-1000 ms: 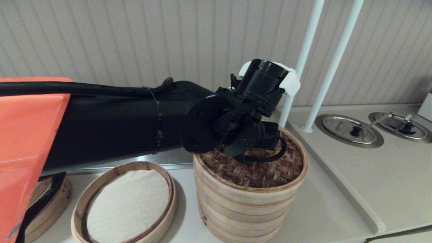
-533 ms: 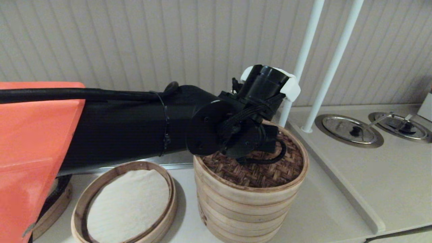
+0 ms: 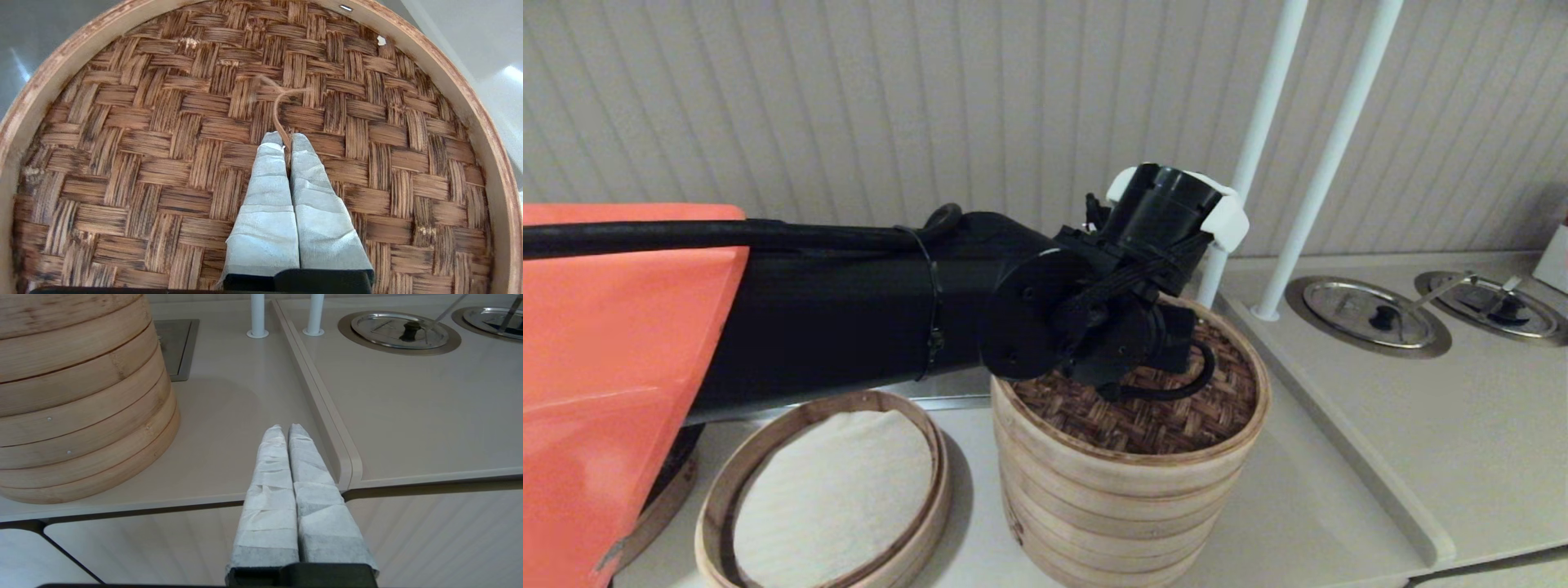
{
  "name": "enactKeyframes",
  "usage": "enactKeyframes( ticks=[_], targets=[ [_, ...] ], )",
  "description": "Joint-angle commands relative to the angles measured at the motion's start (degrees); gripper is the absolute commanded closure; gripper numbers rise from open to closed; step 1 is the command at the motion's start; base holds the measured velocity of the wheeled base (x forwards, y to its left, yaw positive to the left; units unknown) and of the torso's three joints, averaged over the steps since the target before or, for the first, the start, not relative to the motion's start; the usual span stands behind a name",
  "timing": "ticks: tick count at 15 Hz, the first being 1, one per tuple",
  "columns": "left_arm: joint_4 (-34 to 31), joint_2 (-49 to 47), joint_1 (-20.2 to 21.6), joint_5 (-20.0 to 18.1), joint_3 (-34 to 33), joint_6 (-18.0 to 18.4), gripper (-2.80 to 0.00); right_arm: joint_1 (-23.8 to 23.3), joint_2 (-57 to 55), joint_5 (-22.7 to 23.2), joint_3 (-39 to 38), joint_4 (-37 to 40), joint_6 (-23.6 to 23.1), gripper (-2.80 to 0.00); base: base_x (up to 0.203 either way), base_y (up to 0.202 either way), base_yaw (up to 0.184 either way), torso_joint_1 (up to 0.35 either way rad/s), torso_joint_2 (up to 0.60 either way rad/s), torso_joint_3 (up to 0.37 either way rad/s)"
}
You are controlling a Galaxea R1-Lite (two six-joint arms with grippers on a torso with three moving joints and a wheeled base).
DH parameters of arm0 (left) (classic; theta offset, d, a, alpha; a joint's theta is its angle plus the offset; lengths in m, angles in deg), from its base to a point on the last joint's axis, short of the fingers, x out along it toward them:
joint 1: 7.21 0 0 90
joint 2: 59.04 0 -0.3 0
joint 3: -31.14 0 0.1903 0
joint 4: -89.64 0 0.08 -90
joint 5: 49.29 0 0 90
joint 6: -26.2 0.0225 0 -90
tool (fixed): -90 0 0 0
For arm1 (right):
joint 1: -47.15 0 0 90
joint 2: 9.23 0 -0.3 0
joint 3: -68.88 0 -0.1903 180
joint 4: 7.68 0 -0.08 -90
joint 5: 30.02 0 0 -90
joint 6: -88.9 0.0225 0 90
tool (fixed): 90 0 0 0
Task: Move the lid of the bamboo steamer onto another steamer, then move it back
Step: Pick up the steamer
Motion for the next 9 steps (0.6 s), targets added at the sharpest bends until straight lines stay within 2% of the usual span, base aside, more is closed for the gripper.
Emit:
enactKeyframes(
  ticks=[1, 6, 9],
  targets=[
    [-0.1, 0.3, 0.4, 0.2, 0.1, -0.1, 0.0, 0.0, -0.1, 0.0, -0.3, 0.0, 0.0, 0.0, 0.0, 0.0, 0.0, 0.0, 0.0, 0.0],
    [0.1, 0.9, 1.5, 0.1, 0.1, -0.1, 0.0, -0.1, -0.1, 0.0, -0.2, 0.0, 0.0, 0.0, 0.0, 0.0, 0.0, 0.0, 0.0, 0.0],
    [3.0, 2.0, 2.1, 0.1, 0.0, 0.0, 0.0, 0.0, -0.1, 0.0, -0.2, 0.0, 0.0, 0.0, 0.0, 0.0, 0.0, 0.0, 0.0, 0.0]
  ],
)
